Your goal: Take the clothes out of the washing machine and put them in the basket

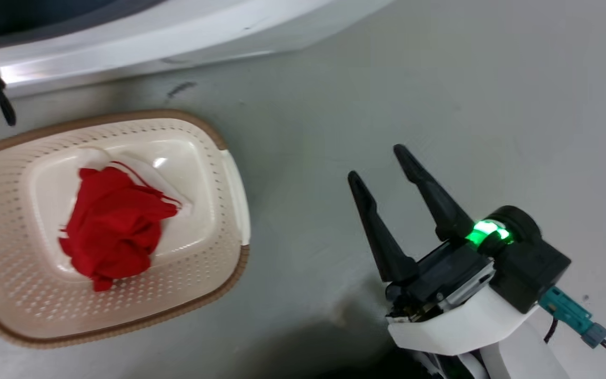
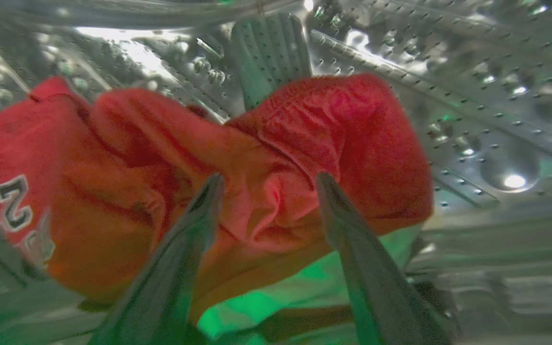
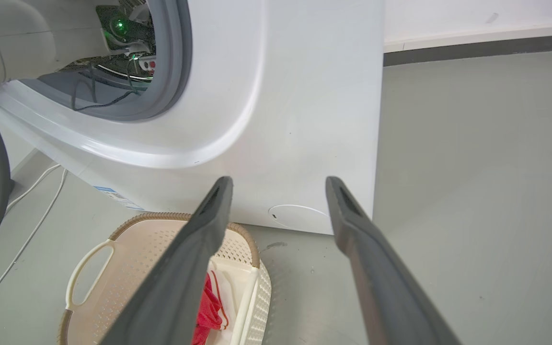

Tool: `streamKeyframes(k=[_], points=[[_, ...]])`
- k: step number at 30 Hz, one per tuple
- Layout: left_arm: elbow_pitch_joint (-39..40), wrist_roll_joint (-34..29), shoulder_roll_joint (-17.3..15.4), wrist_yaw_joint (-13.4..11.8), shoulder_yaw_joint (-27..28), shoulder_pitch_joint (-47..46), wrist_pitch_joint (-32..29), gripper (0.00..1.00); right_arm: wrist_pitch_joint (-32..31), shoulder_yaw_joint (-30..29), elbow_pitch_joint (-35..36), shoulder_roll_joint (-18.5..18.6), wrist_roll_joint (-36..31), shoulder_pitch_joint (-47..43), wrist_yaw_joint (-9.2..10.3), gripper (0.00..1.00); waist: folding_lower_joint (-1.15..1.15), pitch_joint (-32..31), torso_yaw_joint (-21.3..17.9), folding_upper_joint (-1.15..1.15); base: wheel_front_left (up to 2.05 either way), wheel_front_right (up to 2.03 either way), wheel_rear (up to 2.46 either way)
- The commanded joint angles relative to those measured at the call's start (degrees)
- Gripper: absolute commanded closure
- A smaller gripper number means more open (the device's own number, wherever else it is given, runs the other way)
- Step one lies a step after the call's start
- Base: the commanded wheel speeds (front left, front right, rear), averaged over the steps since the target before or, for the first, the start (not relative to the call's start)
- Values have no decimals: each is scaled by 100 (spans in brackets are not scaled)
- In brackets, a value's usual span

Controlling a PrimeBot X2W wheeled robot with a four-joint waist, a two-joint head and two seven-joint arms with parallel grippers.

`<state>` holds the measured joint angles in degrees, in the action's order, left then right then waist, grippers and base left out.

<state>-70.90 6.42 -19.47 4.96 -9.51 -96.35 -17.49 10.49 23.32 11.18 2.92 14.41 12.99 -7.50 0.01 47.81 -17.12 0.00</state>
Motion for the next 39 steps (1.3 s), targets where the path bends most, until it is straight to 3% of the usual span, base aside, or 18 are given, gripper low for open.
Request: streamKeyframes(k=[1,11,12,13,21,25,26,27,35,39], points=[[-41,-7,-82,-35,-24,-70,-97,0,63,32,-26,-7,40,115,3,0,-1,196,-217,0,0,0,0],[-262,-52,-220,-130,-191,-157,-1390,0,272,220,-261,-9,294,129,2,0,-1,354,-442,0,0,0,0],[-277,-45,-231,-150,-200,-157,-1509,61,287,226,-275,-9,310,133,2,0,-1,353,-459,0,0,0,0],[-267,-38,-228,-150,-213,-167,-1554,100,304,227,-286,-8,326,134,2,0,-1,357,-474,0,0,0,0],[262,-131,-351,-415,-334,-155,-1049,100,371,208,-423,-9,414,235,2,0,-1,296,-491,0,0,0,0],[644,-166,-403,-506,-403,-10,-496,100,390,147,-487,-8,407,271,2,0,-1,188,-411,0,0,0,0],[748,-176,-411,-526,-415,63,-287,100,394,125,-513,-7,384,287,2,0,-1,149,-382,0,0,0,0],[1029,-127,-392,-555,-414,342,326,100,403,42,-560,-7,314,350,2,0,-1,-7,-272,0,0,0,0],[1377,88,-232,-619,-364,1355,2014,100,330,-211,-761,-6,136,259,2,0,-1,-822,32,0,0,0,0],[1229,440,-26,-605,-166,2245,2908,100,212,-361,-909,-6,31,34,2,0,-1,-1666,206,0,0,0,0]])
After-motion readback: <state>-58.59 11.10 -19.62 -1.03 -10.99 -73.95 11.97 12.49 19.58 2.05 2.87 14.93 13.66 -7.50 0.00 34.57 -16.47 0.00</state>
